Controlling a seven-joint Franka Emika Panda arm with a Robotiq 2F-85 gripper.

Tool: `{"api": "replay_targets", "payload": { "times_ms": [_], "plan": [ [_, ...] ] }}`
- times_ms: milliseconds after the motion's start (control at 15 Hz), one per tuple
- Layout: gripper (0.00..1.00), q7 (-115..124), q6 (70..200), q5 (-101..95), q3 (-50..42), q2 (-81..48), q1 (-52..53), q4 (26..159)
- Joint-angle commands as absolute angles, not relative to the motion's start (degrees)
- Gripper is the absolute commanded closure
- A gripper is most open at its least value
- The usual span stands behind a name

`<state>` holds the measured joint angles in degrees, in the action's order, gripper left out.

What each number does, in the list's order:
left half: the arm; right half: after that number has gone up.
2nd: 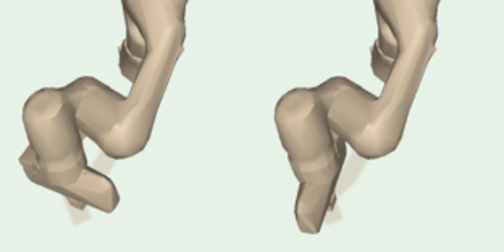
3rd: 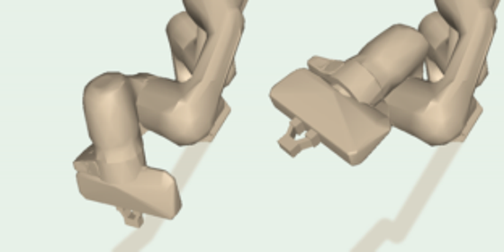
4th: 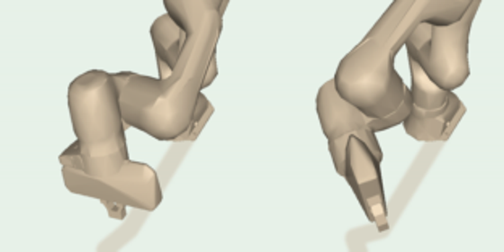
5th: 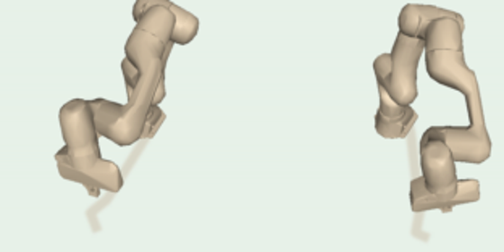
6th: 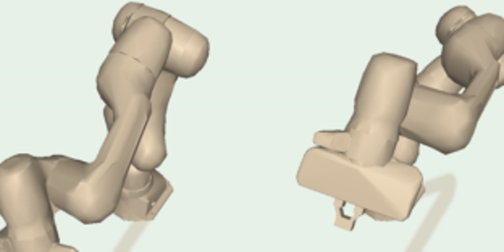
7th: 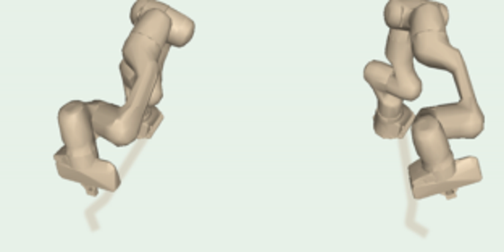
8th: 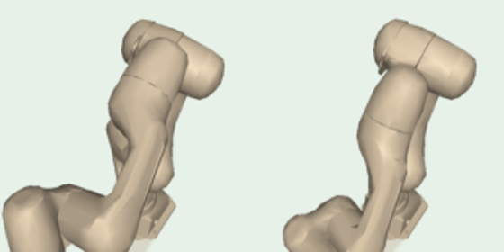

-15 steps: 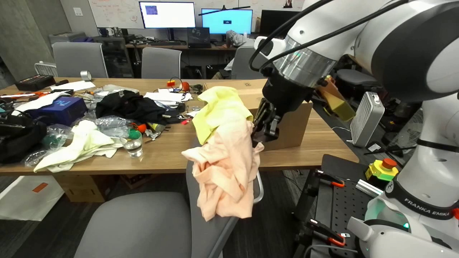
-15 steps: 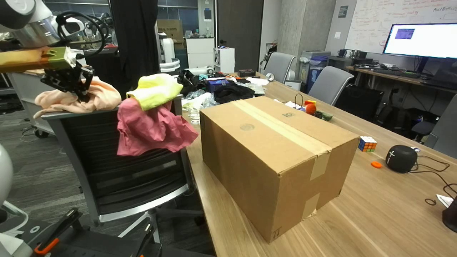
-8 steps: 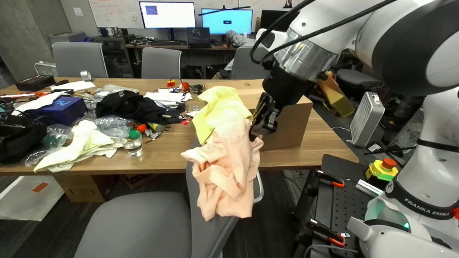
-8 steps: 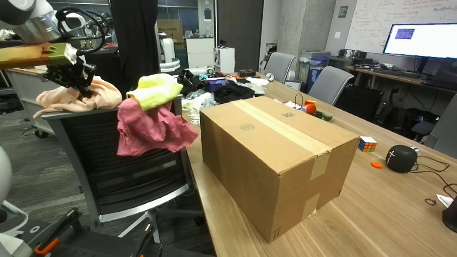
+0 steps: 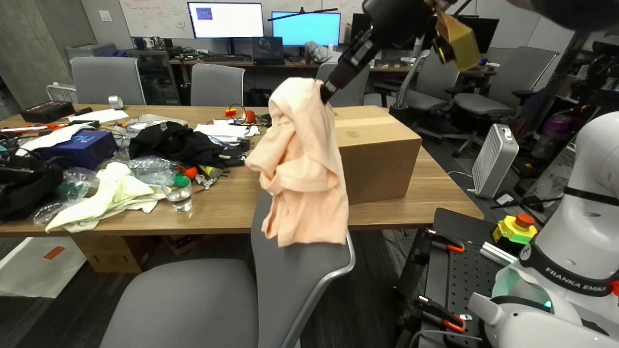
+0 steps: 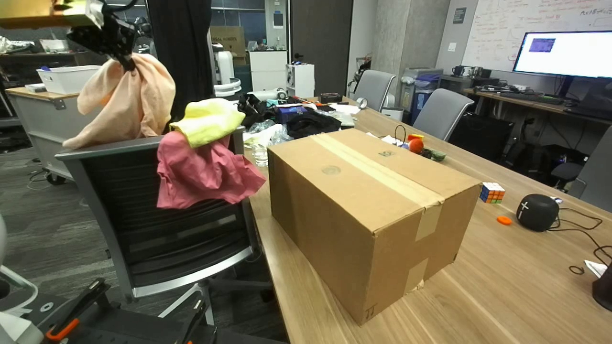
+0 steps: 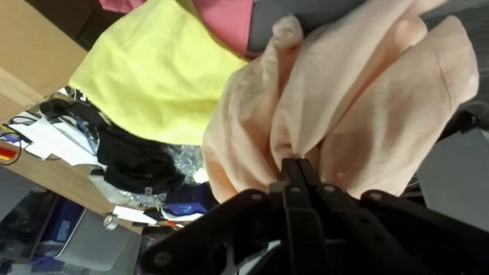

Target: Move the clothes from the head rest to the box

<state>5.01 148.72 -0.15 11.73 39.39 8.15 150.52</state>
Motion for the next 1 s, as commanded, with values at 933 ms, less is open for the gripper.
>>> {"api": "replay_targets", "payload": {
  "times_ms": [933],
  "plan": [
    [0.99, 10.5, 144.5, -3.4, 10.9, 30.4, -2.4, 125.7]
  ]
}}
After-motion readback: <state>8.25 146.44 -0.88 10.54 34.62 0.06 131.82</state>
